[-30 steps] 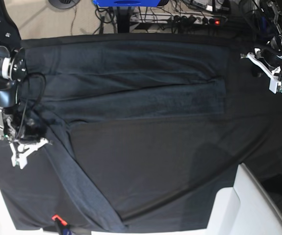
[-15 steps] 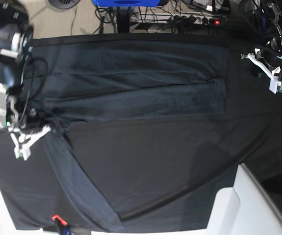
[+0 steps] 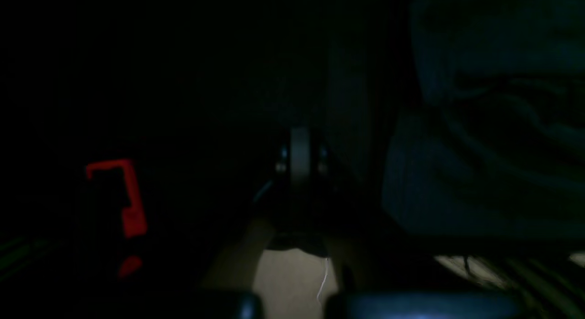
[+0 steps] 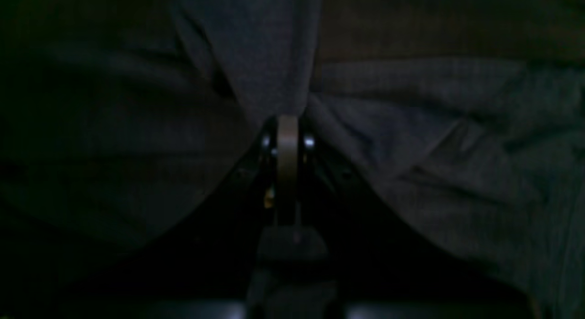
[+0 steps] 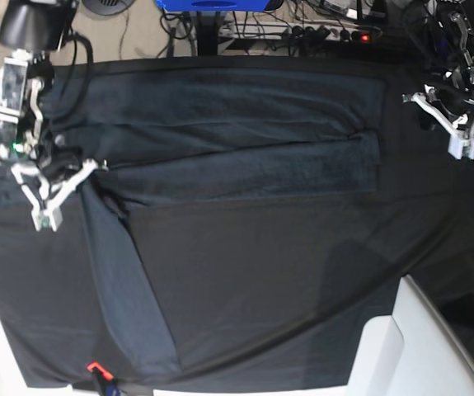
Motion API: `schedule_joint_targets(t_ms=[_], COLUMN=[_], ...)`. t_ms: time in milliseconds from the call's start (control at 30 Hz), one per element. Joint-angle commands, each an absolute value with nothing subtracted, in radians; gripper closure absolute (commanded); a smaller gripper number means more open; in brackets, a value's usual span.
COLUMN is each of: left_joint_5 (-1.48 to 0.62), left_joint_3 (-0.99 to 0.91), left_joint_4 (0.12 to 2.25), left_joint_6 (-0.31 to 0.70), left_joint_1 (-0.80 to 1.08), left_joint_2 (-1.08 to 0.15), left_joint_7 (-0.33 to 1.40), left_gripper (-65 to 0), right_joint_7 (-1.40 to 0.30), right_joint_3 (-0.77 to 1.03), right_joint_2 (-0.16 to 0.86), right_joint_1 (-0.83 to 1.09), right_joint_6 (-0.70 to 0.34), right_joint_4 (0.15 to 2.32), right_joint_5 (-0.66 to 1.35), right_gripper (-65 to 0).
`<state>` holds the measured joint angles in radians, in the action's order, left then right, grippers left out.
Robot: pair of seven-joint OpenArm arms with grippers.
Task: Fold the T-shirt properly
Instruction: 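Release the fold and move the right gripper to the sleeve near the collar, then release the fabric and raise both grippers away from the folded shirt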
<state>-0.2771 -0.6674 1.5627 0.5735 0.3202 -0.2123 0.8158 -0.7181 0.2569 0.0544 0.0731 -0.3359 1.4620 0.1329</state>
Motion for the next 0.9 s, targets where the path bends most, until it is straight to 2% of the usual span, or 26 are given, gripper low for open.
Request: schedule_joint_targets(t_ms=[0,400,867], left_joint_5=[-0.291,-0.289,-0.285], left_joint_3=[-0.657,-0.628,-0.628], left_joint_4=[1.577,1.577,1.575], left_joint_6=[0.573,0.573,0.573], left_joint_1=[0.315,0.295,0.294], left_joint_2=[-0.234,-0.236,-0.237], left_joint_7=[0.796,0.796,0.796], left_gripper=[0.0,0.0,0.0], right_joint_7=[-0.71,-0.756,-0.756], right_joint_3=[0.259,0.26,0.26], right_joint_2=[0.05,0.027,0.027], right_joint_1=[0.073,0.265,0.355], right_joint_6=[-0.341,-0.341,-0.341], right_joint_4=[1.508,1.702,1.736], right_joint_5=[0.145,0.145,0.145], right_gripper=[0.0,0.0,0.0])
